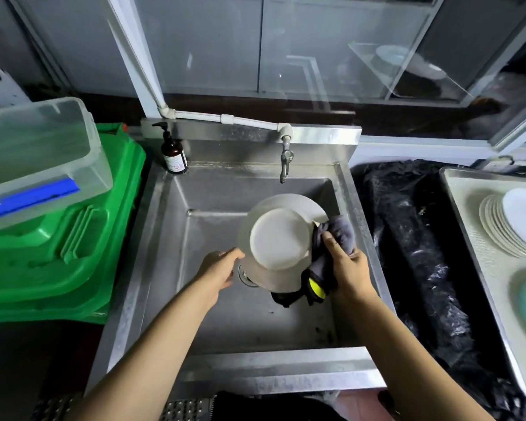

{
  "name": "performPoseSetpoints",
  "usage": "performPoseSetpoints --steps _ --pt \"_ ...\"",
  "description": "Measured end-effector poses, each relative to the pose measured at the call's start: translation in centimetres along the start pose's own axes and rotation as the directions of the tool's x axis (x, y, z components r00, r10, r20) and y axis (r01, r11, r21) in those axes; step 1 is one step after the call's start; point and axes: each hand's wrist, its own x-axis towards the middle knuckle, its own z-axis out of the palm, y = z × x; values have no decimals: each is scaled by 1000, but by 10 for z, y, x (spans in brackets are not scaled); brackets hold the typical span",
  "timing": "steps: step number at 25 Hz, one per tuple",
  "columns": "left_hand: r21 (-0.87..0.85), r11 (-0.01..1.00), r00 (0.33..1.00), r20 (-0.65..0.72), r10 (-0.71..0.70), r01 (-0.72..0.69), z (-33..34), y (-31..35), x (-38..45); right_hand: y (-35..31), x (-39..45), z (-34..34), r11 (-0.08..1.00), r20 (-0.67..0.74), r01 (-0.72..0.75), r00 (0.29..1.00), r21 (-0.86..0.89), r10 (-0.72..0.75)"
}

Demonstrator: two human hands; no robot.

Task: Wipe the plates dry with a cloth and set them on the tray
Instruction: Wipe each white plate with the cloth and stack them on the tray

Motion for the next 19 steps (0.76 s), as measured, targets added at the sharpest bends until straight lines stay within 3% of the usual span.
performPoseSetpoints --steps 3,6,11,15,17,19 --pt "-209 969 972 220 -83 130 3 -7 -9 -1 7 -3 979 -33 -155 987 132 160" --pt "-430 890 919 392 34 150 7 -7 -13 7 7 1 939 -11 -201 977 278 213" --pt "-642 741 863 473 180 197 21 -5 -20 27 1 5 872 42 -328 941 364 337" --pt "-647 742 865 461 197 176 29 -6 -20 24 -5 7 859 27 -351 929 372 368" --pt "-649 739 885 436 167 180 30 -5 -18 22 -8 7 897 -33 -320 938 304 345" --pt "-630 758 896 418 149 168 28 -4 -18 22 -7 7 969 -171 -228 955 95 241"
